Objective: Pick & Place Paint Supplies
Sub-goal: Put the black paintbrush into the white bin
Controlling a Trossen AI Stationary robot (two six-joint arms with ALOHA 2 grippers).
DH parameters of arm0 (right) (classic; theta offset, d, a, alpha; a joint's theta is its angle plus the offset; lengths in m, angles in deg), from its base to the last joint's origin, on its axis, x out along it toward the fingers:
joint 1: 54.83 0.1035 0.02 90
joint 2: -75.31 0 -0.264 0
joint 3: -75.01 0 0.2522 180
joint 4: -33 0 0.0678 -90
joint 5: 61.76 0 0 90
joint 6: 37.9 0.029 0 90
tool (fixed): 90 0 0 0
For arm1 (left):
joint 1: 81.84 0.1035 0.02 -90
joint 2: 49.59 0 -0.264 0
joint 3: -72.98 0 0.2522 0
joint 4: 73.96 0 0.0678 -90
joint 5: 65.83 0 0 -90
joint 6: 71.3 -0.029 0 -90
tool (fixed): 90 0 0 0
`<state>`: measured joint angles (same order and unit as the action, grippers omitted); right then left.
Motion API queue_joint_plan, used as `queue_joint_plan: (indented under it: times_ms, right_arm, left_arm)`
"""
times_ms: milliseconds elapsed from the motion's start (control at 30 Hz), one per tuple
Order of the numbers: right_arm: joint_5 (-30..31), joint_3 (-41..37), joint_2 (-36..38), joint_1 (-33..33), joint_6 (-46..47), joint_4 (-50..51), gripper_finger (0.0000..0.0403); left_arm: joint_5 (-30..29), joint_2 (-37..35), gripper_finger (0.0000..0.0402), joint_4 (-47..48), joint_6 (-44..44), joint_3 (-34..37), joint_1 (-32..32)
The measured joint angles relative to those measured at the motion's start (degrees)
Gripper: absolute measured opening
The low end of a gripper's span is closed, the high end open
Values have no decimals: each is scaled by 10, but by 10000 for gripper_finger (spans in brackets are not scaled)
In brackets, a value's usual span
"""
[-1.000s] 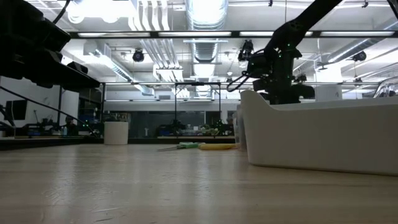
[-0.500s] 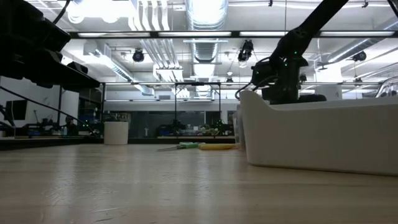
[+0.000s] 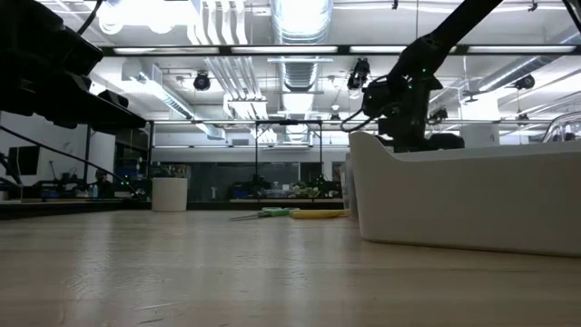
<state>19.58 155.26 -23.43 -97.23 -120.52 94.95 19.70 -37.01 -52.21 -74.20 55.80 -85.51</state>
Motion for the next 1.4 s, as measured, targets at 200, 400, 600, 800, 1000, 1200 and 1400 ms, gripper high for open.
queue_joint_plan:
  times_ms: [200,400,600,800,1000,1200,1400]
  right_arm:
    - [0,-4,-11,0,-44,1,191]
    - [0,-13,-53,0,-55,2,191]
    - [-4,-13,-82,-1,-55,6,191]
    - [-2,-13,-79,-1,-38,0,191]
    - [-5,-23,-81,-3,-33,-24,191]
    - [7,-28,-81,-3,-31,-37,191]
    - [13,-33,-81,-3,1,-40,191]
  left_arm:
    - [0,0,187,0,0,0,0]
    - [0,0,187,0,0,0,0]
    - [0,0,187,0,0,0,0]
    - [0,0,187,0,0,0,0]
    - [0,0,187,0,0,0,0]
    - [0,0,187,0,0,0,0]
    - [0,0,187,0,0,0,0]
